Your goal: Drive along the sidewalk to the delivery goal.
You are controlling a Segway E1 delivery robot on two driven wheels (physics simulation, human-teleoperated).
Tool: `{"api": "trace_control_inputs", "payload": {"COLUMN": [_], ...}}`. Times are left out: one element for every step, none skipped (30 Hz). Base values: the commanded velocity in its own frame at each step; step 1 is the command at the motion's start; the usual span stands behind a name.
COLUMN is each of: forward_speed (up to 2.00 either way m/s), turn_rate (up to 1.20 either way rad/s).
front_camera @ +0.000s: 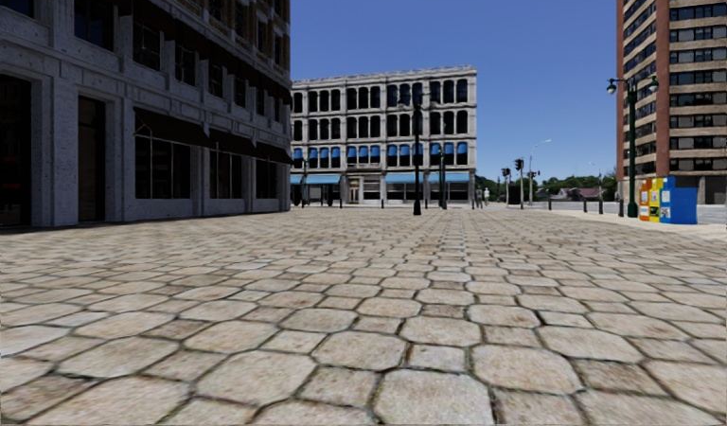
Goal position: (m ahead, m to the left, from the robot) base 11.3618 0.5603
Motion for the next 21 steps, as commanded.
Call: {"api": "trace_control_inputs", "payload": {"forward_speed": [2.0,2.0,2.0,2.0,2.0,2.0,2.0,2.0,2.0,2.0,2.0,2.0,2.0,2.0,2.0,2.0,2.0,2.0,2.0,2.0,2.0], "turn_rate": [0.03,0.03,0.0,0.0,0.0,0.0,0.0,0.0,0.0,0.0,0.0,0.0,0.0,0.0,0.0,0.0,0.0,0.0,0.0,0.0,0.0]}}
